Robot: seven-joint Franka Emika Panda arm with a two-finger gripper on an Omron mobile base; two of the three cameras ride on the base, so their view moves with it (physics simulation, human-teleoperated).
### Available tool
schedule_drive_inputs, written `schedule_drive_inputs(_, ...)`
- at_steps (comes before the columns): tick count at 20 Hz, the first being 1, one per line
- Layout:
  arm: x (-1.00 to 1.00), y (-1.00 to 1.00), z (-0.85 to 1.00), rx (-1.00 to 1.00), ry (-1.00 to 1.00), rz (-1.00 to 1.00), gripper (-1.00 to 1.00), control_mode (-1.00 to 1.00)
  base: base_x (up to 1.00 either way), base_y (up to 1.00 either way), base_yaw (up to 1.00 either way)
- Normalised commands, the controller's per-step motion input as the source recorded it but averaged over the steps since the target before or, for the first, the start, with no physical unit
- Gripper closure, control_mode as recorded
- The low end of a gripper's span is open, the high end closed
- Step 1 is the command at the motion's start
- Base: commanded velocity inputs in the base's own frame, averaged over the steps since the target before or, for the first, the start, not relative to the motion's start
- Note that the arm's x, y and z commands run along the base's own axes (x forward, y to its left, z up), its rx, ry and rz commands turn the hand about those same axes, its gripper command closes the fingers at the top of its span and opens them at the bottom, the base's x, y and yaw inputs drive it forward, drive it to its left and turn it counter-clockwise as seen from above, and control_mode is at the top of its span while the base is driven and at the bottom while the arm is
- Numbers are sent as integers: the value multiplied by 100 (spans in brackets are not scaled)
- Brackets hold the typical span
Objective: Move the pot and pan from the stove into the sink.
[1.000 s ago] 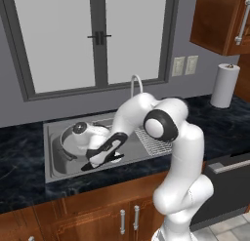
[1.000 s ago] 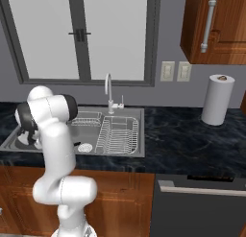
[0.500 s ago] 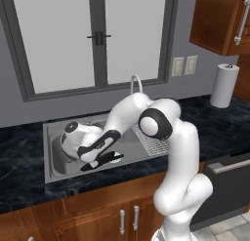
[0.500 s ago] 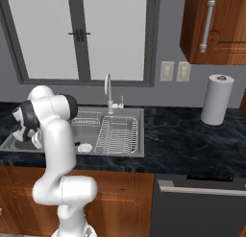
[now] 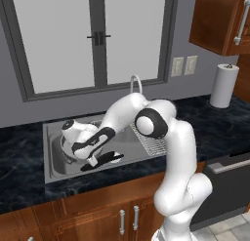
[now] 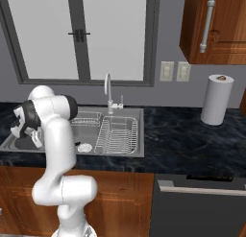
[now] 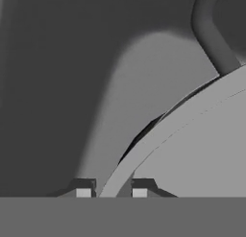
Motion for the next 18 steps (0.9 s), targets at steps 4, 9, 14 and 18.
schedule_drive_inputs(4,0,0,13,2,0,0,-100,-100,0,0,0)
schedule_drive_inputs(9,0,0,55,5,0,-2,-100,-100,0,0,0)
schedule_drive_inputs(14,0,1,80,6,0,-1,-100,-100,0,0,0)
schedule_drive_inputs(18,-17,0,85,4,3,0,-100,-100,0,0,0)
